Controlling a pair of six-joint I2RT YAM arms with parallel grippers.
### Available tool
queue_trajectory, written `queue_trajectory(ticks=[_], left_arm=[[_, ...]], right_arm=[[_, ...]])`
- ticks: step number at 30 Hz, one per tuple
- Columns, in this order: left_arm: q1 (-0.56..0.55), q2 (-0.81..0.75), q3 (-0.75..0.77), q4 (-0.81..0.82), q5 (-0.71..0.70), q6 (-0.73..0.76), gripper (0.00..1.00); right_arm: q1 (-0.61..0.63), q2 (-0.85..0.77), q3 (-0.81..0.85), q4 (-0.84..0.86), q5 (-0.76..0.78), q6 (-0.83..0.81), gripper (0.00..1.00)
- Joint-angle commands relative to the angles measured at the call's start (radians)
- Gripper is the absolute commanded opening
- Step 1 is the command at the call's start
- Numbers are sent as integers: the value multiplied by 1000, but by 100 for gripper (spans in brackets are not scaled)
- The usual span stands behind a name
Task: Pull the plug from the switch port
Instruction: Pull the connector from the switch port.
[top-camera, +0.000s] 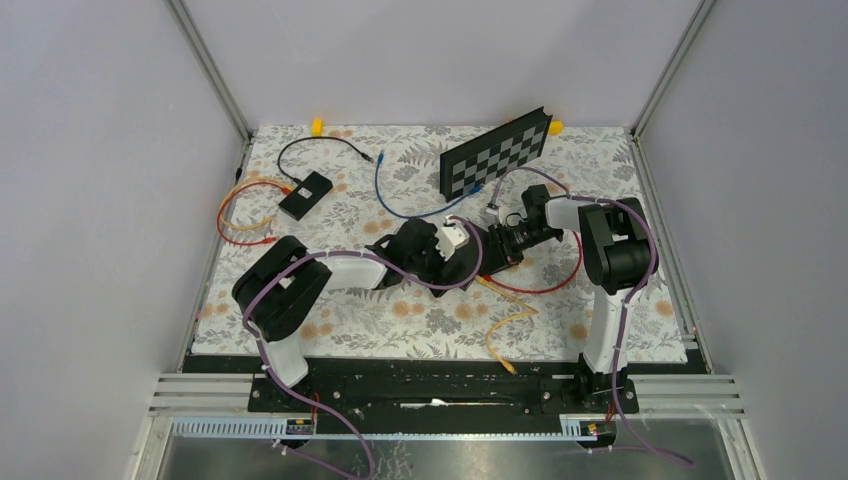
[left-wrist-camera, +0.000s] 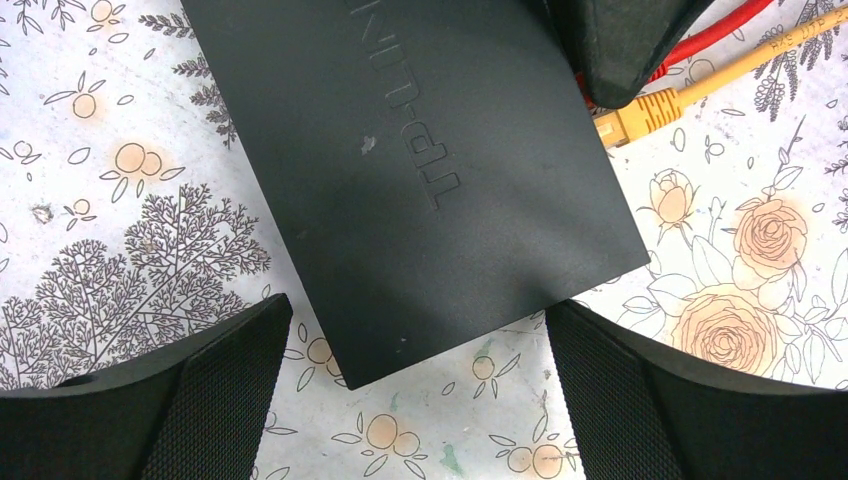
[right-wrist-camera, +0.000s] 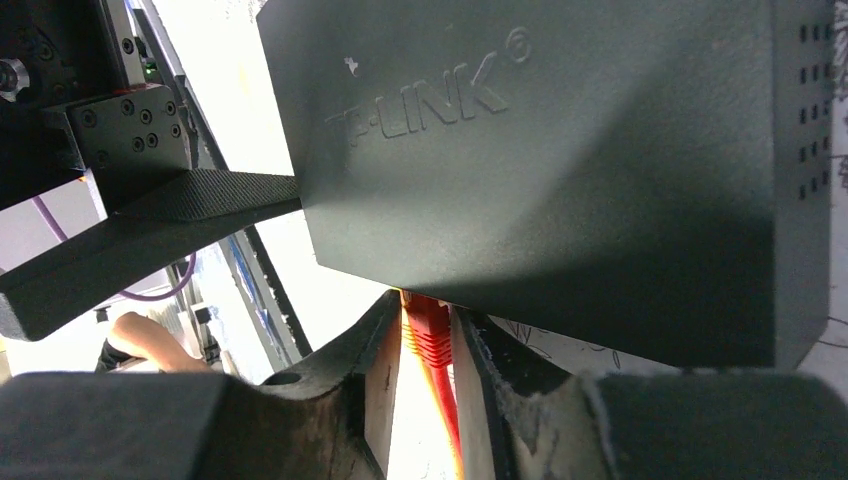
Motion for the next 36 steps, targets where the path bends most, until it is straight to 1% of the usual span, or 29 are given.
queue_trajectory(ticks=[1,4,12,19,21,25,33,36], left_arm=[[-8,-3,-15,19,20,-14,99],[-7,-2,-6,0,22,-12,99],[-11,-8,-26,26,33,-5,99],[-19,4,-22,22,31,-2,99],[-18,-2,-19,8,22,-2,99],[-19,-15,-36,34,35,1,99],[-23,-26,-51,46,30,20,99],[-23,-45,-82,91,40,28,99]], right_arm=[[12,24,1,8,85,-23,31],[12,24,2,13,89,-15,31],[12,38,16,13,94,24,33],[12,74,74,-12,93,55,32],[12,82,76,-4,96,61,29],[10,90,47,44,107,81,24],[-9,98,59,36,80,69,14],[-20,93,57,35,62,59,10]])
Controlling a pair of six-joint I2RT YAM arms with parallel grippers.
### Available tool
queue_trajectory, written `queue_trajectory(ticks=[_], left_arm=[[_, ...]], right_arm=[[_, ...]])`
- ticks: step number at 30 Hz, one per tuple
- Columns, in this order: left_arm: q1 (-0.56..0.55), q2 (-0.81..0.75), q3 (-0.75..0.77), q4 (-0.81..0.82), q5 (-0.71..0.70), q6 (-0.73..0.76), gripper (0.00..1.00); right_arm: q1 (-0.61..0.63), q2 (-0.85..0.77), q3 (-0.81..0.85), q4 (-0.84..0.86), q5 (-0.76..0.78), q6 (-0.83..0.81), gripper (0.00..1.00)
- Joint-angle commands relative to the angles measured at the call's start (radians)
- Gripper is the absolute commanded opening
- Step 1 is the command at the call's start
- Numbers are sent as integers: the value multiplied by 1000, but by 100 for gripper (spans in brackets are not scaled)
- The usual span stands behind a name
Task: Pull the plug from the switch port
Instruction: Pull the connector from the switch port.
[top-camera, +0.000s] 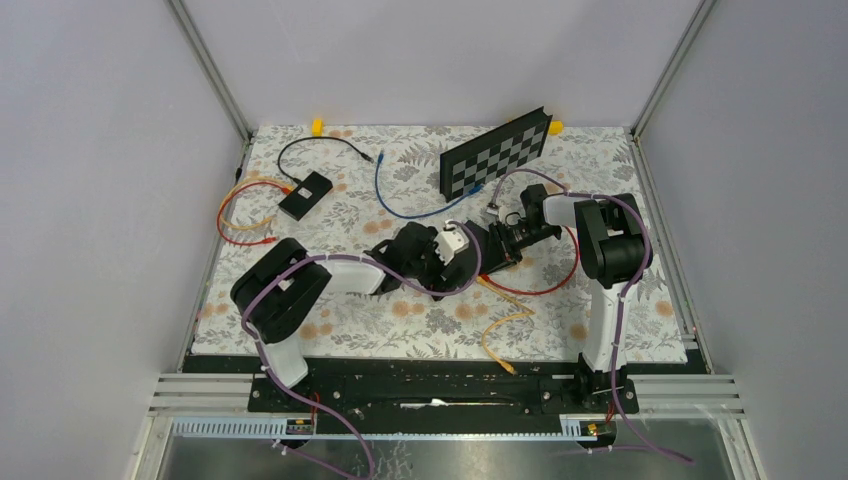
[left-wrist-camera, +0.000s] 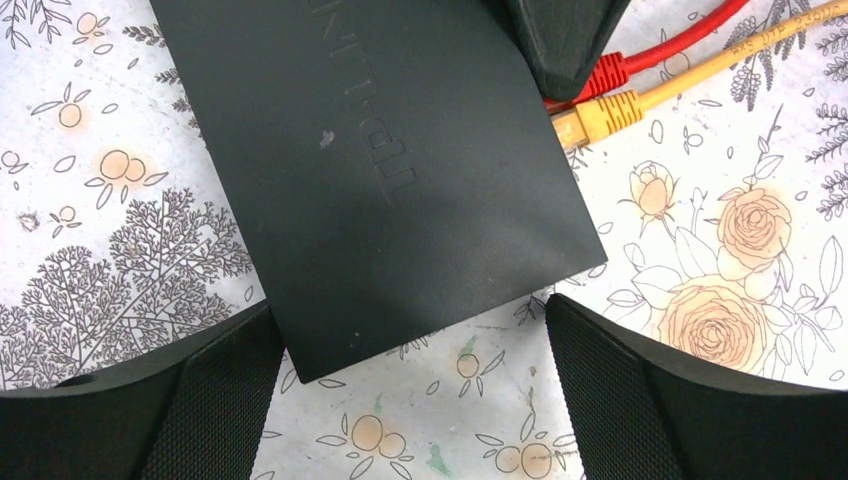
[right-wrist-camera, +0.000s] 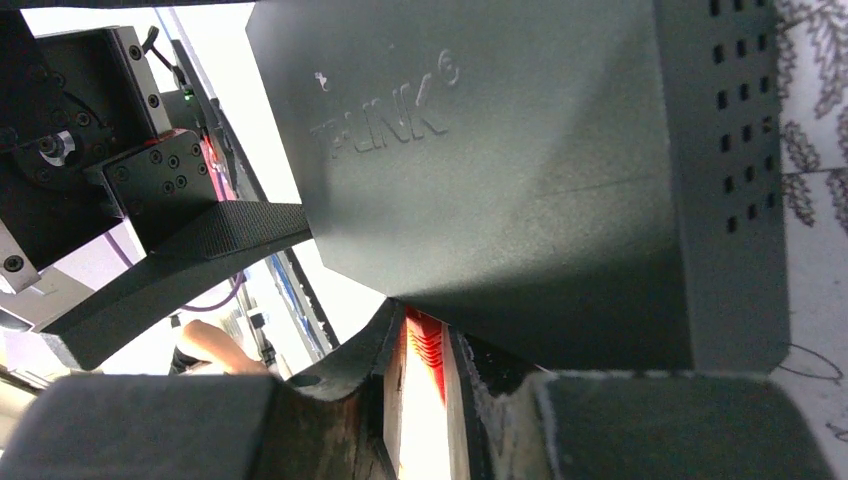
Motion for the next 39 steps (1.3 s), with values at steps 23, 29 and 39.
queue_trajectory(ticks=[23,29,39], left_arm=[[-194,-87,-10,61,-125,210,99],[-211,-55,-8,127,-227,180,99],[-216,-48,1,144,-243,184,99]], right_arm=[[-21,45,39,-10,51,-115,0],[-22,44,43,-20,56,-126,0],[-21,62,61,-54,27,-156,0]])
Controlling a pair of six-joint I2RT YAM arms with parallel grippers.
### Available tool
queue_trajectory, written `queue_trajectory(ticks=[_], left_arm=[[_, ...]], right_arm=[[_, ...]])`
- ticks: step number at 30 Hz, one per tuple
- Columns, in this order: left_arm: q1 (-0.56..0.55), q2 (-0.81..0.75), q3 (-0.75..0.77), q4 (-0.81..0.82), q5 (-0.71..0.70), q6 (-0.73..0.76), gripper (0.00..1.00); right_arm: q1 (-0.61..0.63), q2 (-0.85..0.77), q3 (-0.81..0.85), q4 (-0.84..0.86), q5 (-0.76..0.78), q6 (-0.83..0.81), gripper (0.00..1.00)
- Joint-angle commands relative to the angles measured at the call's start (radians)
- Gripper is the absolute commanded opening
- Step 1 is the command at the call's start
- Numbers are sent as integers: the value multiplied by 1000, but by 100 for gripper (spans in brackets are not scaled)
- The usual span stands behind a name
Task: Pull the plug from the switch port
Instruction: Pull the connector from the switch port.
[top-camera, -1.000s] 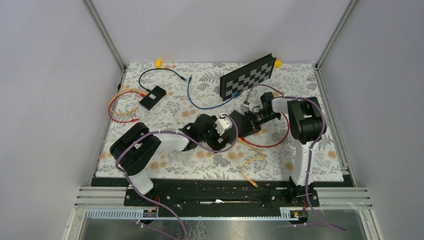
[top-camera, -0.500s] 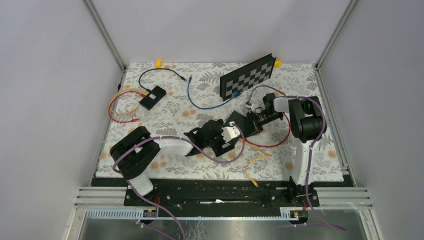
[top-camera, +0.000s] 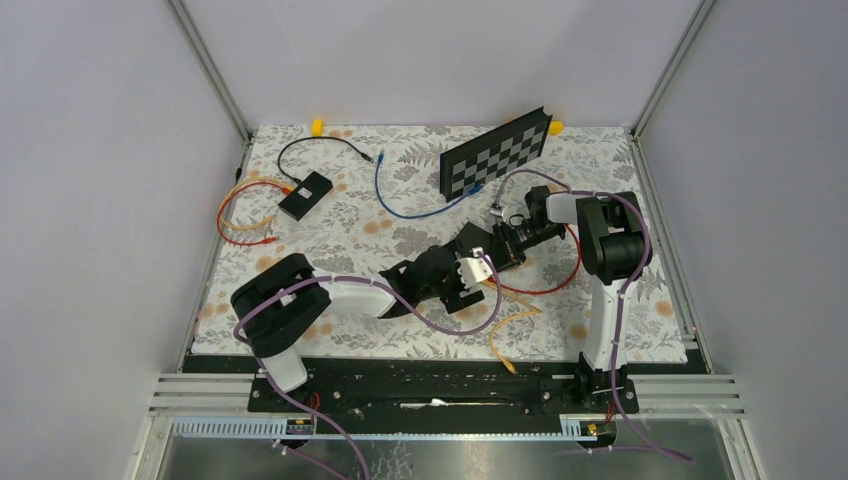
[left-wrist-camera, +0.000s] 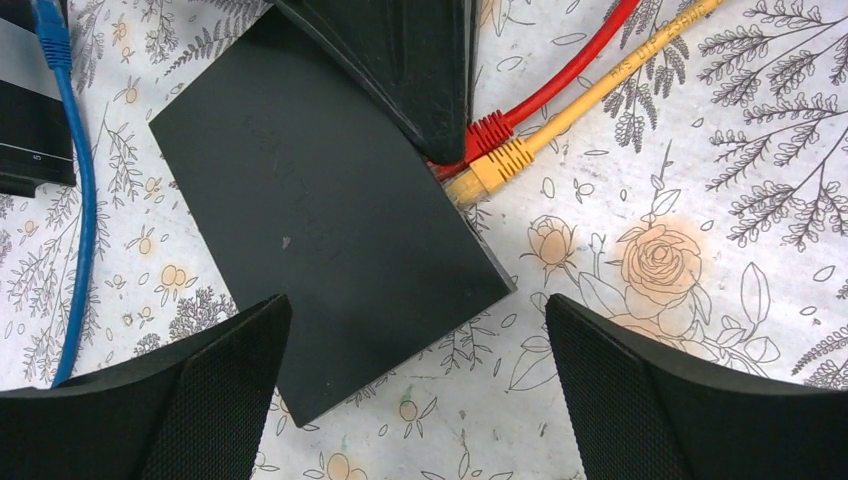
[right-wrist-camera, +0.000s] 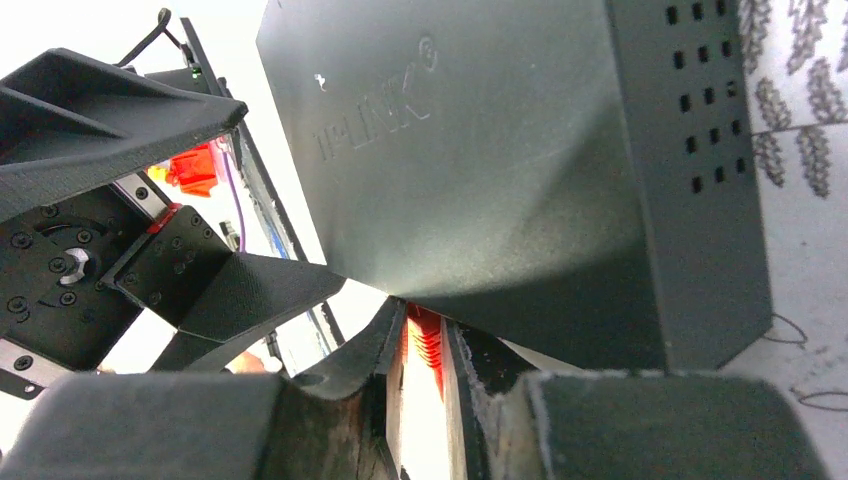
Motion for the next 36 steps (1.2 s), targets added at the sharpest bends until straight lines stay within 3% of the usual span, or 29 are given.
queue_trajectory(ticks=[1,13,18,24,36], left_arm=[[-2,24,59,21,-4,6,99],[-3,95,81,6,-78,-17,97],[-1,108,78,-24,-70,-40,92],[0,116,82,-51,-68,-92,81],[8,143,88,-74,-10,-122,78]], right_arm=[[8,33,35,29,59,-54,0],[7,55,65,-35,48,-95,0],[8,58,73,-51,42,-104,0],[8,18,8,78,-1,32,0],[-1,25,72,-46,42,-106,0]])
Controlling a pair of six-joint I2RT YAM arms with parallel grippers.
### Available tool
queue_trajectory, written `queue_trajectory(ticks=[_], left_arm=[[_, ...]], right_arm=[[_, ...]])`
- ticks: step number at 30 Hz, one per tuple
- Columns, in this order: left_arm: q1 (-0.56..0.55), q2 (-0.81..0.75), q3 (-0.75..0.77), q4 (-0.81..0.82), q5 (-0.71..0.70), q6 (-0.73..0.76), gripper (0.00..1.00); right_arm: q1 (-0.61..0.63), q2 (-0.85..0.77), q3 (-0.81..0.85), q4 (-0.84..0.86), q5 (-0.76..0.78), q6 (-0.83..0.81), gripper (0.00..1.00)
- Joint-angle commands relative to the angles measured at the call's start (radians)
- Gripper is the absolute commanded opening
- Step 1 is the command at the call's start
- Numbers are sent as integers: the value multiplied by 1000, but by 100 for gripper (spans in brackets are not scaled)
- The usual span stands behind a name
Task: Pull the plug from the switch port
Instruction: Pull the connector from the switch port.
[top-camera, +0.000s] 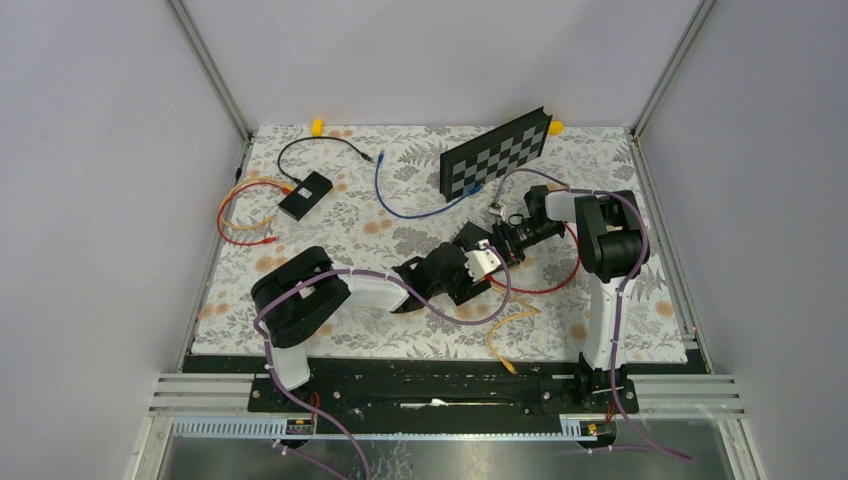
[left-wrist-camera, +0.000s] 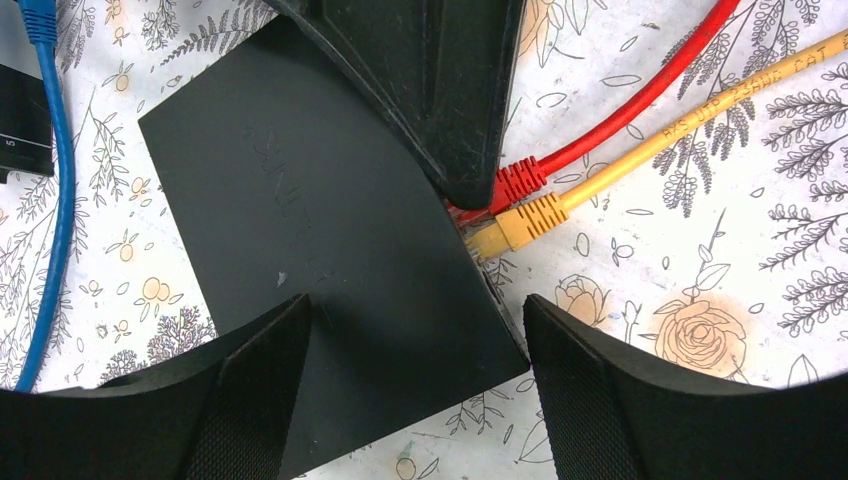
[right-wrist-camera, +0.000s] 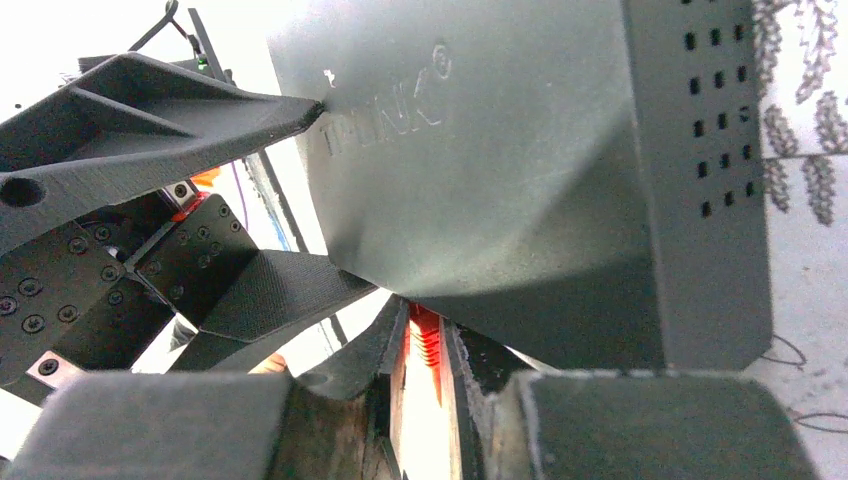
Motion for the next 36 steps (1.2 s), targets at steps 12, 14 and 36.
queue_trajectory(ticks=[12,14,36], left_arm=[[16,23,-12,-55,19,-38,79],[16,27,-5,-63,21,-38,79],[20,47,2,-50,18,-63,83]], right_arm=[[1,35,8,61,42,3,0],[-4,30,23,36,52,-25,0],[-12,37,44,-17,47,-78,0]])
